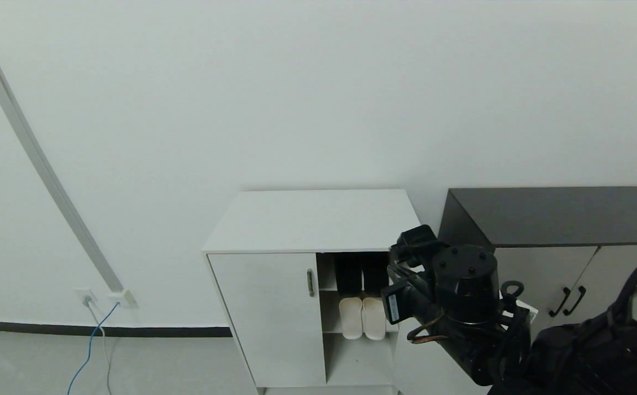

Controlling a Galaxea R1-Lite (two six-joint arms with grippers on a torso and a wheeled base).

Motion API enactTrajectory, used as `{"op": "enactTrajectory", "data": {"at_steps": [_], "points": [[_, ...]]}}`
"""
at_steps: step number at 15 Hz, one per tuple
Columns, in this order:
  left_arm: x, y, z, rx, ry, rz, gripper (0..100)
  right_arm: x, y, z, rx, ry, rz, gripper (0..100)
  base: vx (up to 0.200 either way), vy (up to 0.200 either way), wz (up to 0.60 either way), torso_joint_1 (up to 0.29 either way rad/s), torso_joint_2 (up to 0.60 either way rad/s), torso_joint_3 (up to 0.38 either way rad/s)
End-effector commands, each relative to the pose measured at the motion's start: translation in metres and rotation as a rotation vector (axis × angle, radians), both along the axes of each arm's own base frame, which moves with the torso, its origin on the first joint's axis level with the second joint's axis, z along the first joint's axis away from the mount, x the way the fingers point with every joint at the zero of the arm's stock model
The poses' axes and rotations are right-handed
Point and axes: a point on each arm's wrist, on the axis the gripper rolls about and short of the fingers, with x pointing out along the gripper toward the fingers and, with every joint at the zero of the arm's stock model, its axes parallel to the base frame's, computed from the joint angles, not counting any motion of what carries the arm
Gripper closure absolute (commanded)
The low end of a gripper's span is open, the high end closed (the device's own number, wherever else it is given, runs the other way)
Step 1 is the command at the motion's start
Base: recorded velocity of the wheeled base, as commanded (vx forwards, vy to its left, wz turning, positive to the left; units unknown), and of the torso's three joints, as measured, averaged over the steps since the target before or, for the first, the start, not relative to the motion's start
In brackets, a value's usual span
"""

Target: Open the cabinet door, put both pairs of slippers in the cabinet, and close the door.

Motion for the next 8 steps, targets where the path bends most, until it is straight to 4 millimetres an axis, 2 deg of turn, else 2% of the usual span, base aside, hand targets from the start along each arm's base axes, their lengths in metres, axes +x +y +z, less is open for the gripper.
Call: {"op": "enactTrajectory", "data": {"at_steps": [1,5,8], "points": [[0.0000,0.0000,0.0002,0.000,0.001,0.000,100,0.0031,-0.0004,-0.0049,-0.010,0.009,-0.007,100,0.000,0.000,0.00,0.163,-0.34,-0.198],[0.0000,0.0000,0.0002,0.000,0.001,0.000,100,0.0036,-0.0006,-0.0055,-0.012,0.011,-0.009,100,0.000,0.000,0.00,0.166,-0.34,-0.185],[0.0000,0.0000,0.0002,0.000,0.001,0.000,100,0.0038,-0.0012,-0.0059,-0.013,0.013,-0.009,100,0.000,0.000,-0.60,0.049,-0.10,-0.051]]}}
